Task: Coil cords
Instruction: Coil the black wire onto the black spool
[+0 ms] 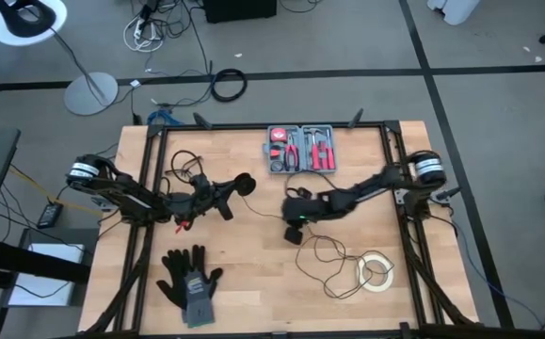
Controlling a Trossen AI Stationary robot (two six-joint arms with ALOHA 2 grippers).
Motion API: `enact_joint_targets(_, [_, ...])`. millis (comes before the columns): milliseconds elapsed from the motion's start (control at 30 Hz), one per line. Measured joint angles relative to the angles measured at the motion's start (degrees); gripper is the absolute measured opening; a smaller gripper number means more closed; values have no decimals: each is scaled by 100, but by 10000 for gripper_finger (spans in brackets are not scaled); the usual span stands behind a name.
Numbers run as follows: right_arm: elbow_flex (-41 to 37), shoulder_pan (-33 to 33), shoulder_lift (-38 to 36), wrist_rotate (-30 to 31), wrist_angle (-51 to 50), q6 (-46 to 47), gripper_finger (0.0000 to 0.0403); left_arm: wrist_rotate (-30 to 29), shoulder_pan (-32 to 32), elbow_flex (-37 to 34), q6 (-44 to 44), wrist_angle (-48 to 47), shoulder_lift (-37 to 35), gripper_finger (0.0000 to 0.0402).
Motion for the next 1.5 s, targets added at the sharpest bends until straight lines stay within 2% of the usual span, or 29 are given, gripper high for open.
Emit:
enact_joint_targets(167, [-1193, 134, -1099, 59, 984, 299, 52, -19, 0, -1, 9, 29, -1, 0])
enact_joint_targets(233, [-1593, 161, -1389, 212, 1181, 309, 52, -14, 0, 4, 10, 80, -1, 0])
enact_joint_targets(300, [-1897, 189, -1558, 397, 1876, 311, 52, -16, 0, -1, 13, 66, -1, 0])
enact_joint_targets(367, [-2123, 191, -1507, 428, 2696, 196, 53, -17, 2, -1, 15, 71, -1, 0])
enact_joint_targets(467, [-2177, 191, -1030, 441, 3566, -55, 60, -15, 2, -1, 21, 73, -1, 0])
enact_joint_targets(600, [-1812, 148, -216, 479, 4247, -436, 81, -9, 2, 1, 22, 85, -1, 0])
enact_joint_targets(800, [-998, -20, 828, 550, 4345, -992, 118, 11, 2, 3, 22, 93, -1, 0])
enact_joint_targets(1000, [-477, -111, 1213, 614, 4010, -962, 126, 67, 2, 8, 26, 183, 1, 0])
enact_joint_targets(1167, [-461, -115, 1079, 639, 3623, -875, 103, 82, 2, 0, 25, 174, -1, 0])
enact_joint_targets(1367, [-465, -112, 922, 591, 3007, -329, 65, 104, 2, -2, 120, 214, 1, 0])
enact_joint_targets(1500, [-454, -115, 850, 619, 2689, -49, 16, 110, 2, -1, 136, 222, 1, 0])
